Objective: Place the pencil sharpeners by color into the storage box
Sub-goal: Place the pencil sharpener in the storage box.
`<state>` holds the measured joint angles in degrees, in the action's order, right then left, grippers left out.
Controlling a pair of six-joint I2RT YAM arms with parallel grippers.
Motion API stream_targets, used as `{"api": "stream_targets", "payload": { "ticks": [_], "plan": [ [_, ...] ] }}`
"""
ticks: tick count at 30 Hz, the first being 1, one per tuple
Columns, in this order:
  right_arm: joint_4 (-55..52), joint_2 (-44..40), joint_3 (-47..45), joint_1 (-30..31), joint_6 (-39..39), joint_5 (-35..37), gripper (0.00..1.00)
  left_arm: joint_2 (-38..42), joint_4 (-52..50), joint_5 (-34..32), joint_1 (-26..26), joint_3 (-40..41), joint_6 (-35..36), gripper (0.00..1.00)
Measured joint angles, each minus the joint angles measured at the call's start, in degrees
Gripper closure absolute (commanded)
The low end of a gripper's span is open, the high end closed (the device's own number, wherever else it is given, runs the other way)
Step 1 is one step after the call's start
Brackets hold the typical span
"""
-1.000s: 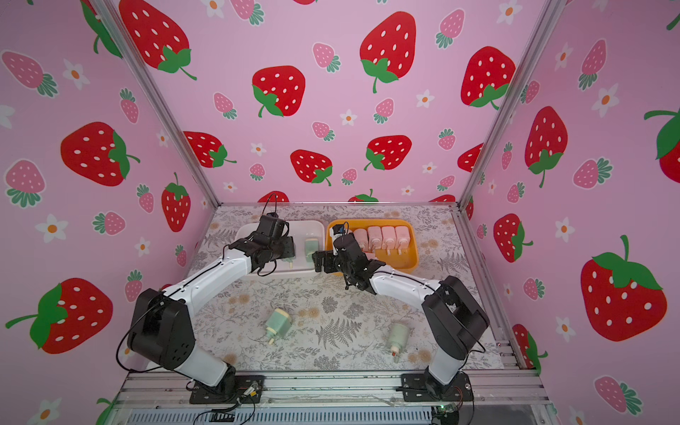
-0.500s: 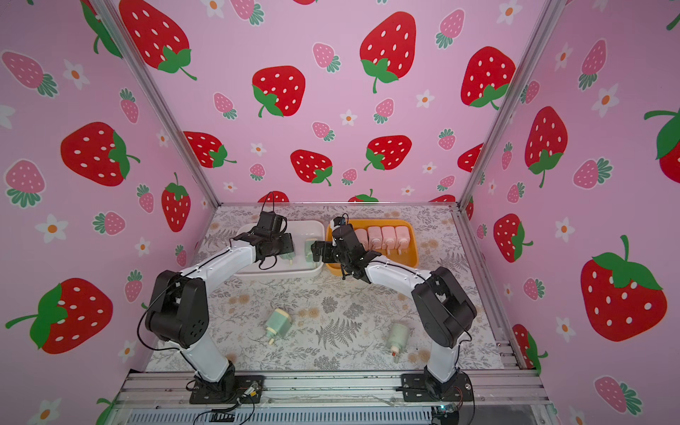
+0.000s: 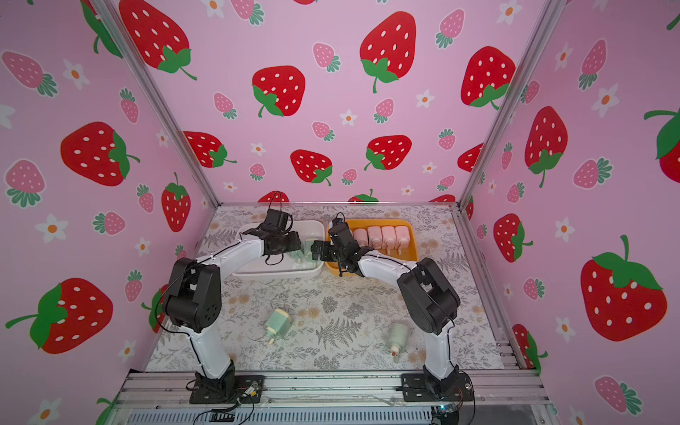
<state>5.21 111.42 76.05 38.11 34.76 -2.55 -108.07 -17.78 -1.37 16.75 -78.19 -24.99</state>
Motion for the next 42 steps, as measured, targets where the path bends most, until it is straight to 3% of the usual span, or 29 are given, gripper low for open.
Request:
{"api": "stream_targets", "payload": {
  "ticks": [17, 18, 27, 33, 38, 42],
  "plan": [
    [-0.59, 0.00, 0.00, 0.00, 1.03, -1.22, 0.00, -0.70, -4.02, 0.92, 0.13, -1.51, 0.44, 0.95],
    [-0.70, 0.00, 0.00, 0.00, 1.03, -1.22, 0.00, -0.70, -4.26, 0.90, 0.13, -1.62, 0.52, 0.91],
    [-0.85, 0.00, 0.00, -0.02, 0.98, -1.22, 0.00, -2.03, -5.22, 0.92, 0.92, -3.41, 0.57, 0.84],
    [-1.11, 0.00, 0.00, -0.02, 0.92, -1.20, 0.00, -3.02, -5.88, 0.90, 1.05, -3.80, 0.68, 0.67],
    [-1.16, 0.00, 0.00, -0.02, 0.81, -1.20, 0.00, -3.02, -6.67, 0.81, 1.16, -4.15, 0.98, 0.43],
    [-1.20, 0.00, 0.00, -0.02, 0.79, -1.20, 0.00, -3.02, -7.15, 0.74, 1.22, -4.48, 1.05, 0.38]
  ]
}}
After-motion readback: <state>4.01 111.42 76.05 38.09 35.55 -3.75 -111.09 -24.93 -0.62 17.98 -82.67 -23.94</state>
